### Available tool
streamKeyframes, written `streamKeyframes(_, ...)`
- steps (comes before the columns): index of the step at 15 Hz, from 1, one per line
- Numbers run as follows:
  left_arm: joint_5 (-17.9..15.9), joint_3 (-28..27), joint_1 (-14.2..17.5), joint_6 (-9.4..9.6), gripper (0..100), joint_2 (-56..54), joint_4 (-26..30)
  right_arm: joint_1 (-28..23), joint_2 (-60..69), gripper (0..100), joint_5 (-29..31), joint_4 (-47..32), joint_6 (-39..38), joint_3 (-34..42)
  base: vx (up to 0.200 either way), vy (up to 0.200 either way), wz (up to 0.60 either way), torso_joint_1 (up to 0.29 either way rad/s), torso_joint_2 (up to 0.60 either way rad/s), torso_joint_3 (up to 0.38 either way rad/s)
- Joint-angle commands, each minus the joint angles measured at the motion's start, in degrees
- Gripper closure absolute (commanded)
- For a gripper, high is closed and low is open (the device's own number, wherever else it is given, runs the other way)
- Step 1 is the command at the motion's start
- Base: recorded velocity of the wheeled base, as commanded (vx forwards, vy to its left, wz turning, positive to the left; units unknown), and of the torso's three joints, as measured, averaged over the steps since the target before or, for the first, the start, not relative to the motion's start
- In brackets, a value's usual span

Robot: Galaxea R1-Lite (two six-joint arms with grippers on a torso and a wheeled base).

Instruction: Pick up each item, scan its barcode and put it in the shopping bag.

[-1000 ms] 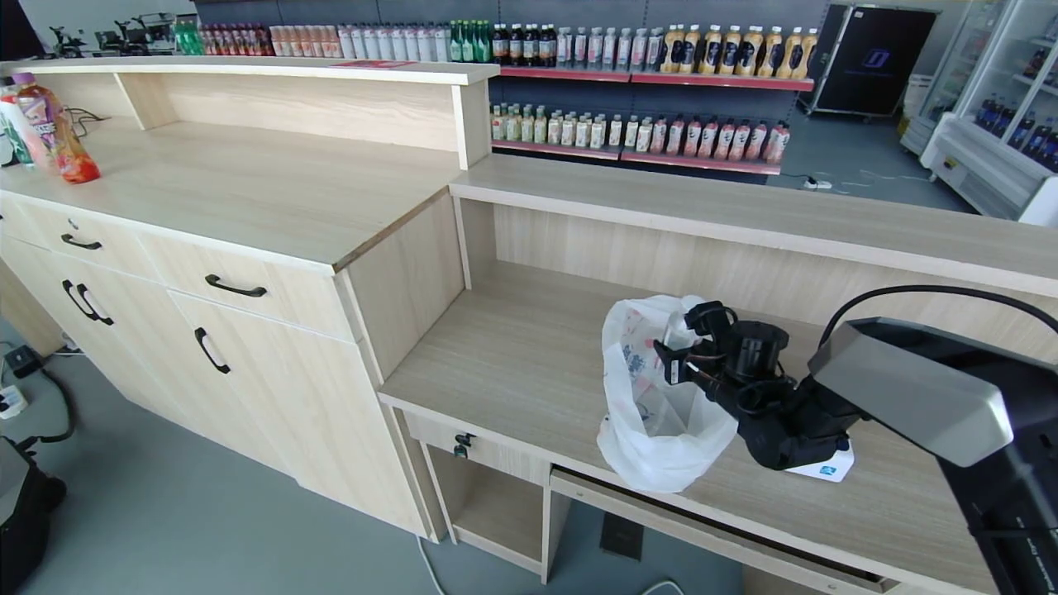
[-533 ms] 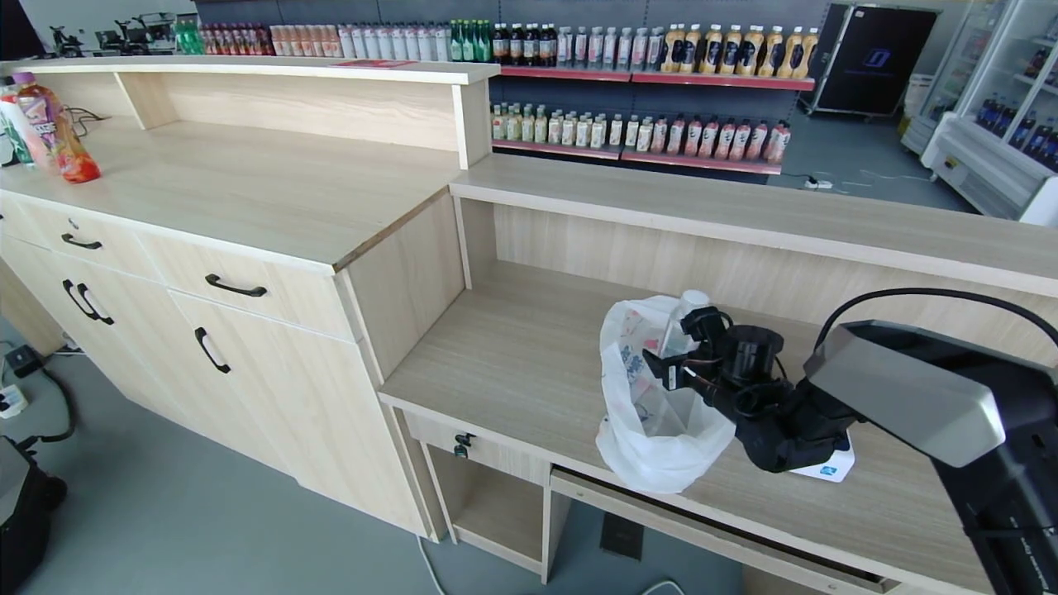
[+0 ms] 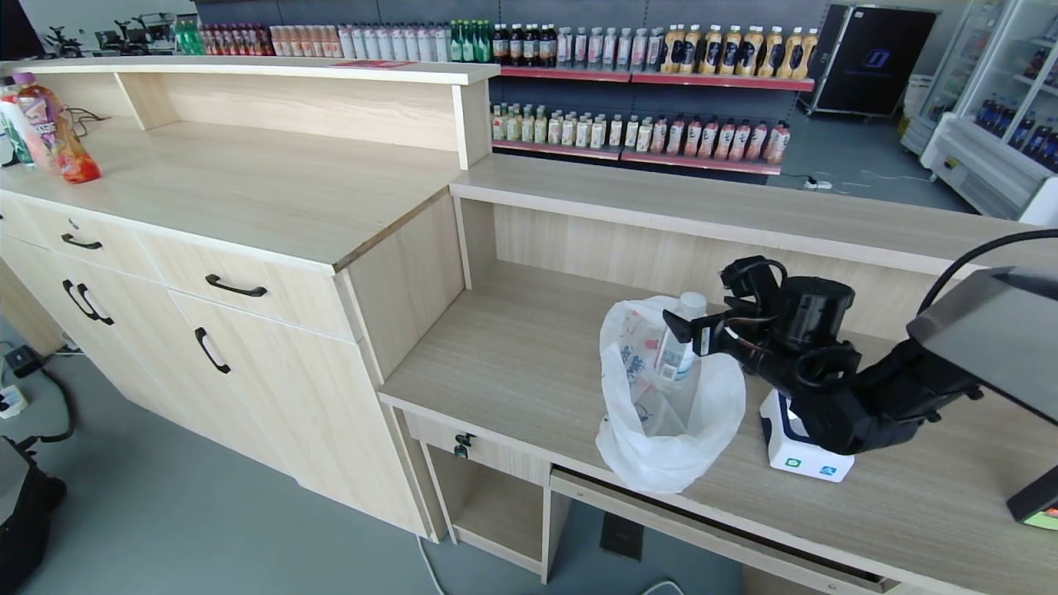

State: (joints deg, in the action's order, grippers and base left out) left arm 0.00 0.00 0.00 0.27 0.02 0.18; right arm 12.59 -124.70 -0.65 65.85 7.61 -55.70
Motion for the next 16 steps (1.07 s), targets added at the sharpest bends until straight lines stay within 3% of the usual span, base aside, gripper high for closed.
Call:
streamKeyframes(1, 0.00, 0.00, 0.00, 0.00, 0, -0.02, -0.01, -0.02, 16.06, 0, 1.00, -0.38, 0.30, 10.87, 0.000, 0.000, 0.00, 0.000, 0.00, 0.000)
streamKeyframes(4, 0.00, 0.00, 0.00, 0.00, 0, -0.02, -0.01, -5.83, 19.14, 0, 9.96, -6.26, 9.36, 11.49, 0.000, 0.000, -0.40, 0.000, 0.00, 0.000)
streamKeyframes(5, 0.00, 0.00, 0.00, 0.00, 0, -0.02, -0.01, -7.14, 20.28, 0, 12.95, -9.60, 9.27, 12.19, 0.000, 0.000, -0.60, -0.007, 0.00, 0.002)
streamKeyframes(7, 0.00, 0.00, 0.00, 0.00, 0, -0.02, -0.01, -11.98, 22.22, 0, 30.53, -19.71, 7.69, 12.11, 0.000, 0.000, -0.60, 0.005, 0.00, 0.007)
streamKeyframes(9, 0.00, 0.00, 0.00, 0.00, 0, -0.02, -0.01, -16.55, 21.78, 0, 45.65, -32.02, -0.49, 11.23, 0.000, 0.000, -0.60, 0.005, 0.00, 0.000)
streamKeyframes(12, 0.00, 0.00, 0.00, 0.00, 0, -0.02, -0.01, -20.94, 14.31, 0, 45.47, -36.15, -11.56, 9.56, 0.000, 0.000, -0.20, 0.001, 0.00, -0.001)
streamKeyframes(16, 0.00, 0.00, 0.00, 0.00, 0, -0.02, -0.01, -22.52, 1.47, 0, 35.45, -22.88, -15.87, 5.43, 0.000, 0.000, 0.00, 0.000, 0.00, 0.000)
